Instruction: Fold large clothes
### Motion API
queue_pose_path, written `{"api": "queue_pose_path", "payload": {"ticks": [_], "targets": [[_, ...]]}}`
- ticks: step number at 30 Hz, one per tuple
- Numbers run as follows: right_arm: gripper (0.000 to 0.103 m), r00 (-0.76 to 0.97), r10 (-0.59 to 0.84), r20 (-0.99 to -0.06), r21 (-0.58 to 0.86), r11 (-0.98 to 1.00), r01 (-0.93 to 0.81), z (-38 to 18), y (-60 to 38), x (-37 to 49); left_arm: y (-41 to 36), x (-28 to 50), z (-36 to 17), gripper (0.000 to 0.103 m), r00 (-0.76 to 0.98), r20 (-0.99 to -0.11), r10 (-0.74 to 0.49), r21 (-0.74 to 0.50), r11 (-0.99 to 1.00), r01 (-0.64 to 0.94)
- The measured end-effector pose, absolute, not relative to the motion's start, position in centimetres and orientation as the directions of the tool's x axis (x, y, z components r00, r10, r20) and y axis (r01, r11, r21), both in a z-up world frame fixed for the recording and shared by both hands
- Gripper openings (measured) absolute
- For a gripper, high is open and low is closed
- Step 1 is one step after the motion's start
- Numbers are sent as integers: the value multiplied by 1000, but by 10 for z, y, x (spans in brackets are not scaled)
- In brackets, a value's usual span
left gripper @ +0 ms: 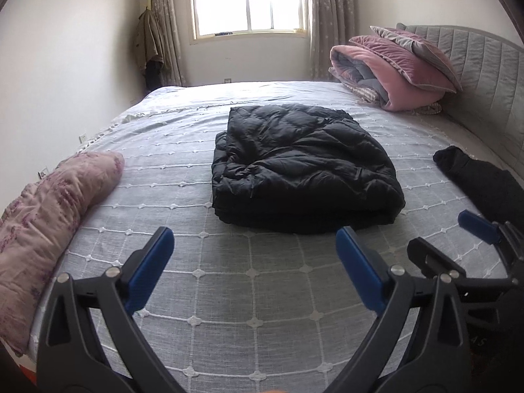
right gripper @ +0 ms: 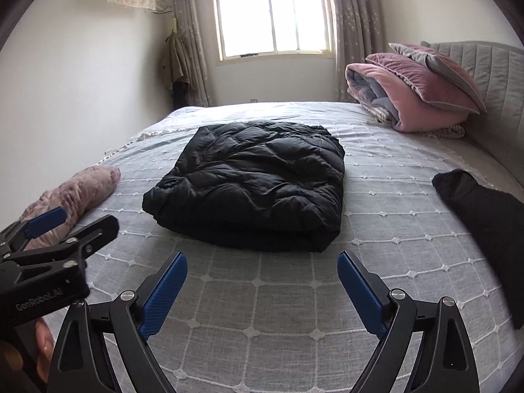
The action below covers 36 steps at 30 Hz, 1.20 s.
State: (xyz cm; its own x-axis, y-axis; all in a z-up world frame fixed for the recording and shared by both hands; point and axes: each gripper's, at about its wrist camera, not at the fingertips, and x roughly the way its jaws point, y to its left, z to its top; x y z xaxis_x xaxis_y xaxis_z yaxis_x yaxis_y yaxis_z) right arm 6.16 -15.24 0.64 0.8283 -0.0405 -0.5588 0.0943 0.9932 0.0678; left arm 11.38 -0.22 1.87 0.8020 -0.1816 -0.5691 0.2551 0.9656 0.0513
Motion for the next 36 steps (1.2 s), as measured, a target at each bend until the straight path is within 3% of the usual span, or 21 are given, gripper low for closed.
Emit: {"api": "queue_pose_path", "payload": {"ticks": [6, 8, 19, 36], "targets": [[96, 836, -76, -544, 23, 994, 106, 7, -150, 61, 1, 114, 19, 99, 795, -571, -204, 13, 966, 257], [103, 836, -99, -540, -2, 993, 116, 7, -148, 60, 2, 115, 18, 99, 794, -573, -204, 4, 968, 252], [103, 838, -116, -533, -20, 992, 125, 9, -150, 59, 5, 127, 3, 102, 740, -651, -166, -25, 980, 198], [103, 836, -97, -540, 10, 993, 122, 8, -153, 59, 3, 127, 3, 103, 759, -625, -180, -29, 978, 209]]}}
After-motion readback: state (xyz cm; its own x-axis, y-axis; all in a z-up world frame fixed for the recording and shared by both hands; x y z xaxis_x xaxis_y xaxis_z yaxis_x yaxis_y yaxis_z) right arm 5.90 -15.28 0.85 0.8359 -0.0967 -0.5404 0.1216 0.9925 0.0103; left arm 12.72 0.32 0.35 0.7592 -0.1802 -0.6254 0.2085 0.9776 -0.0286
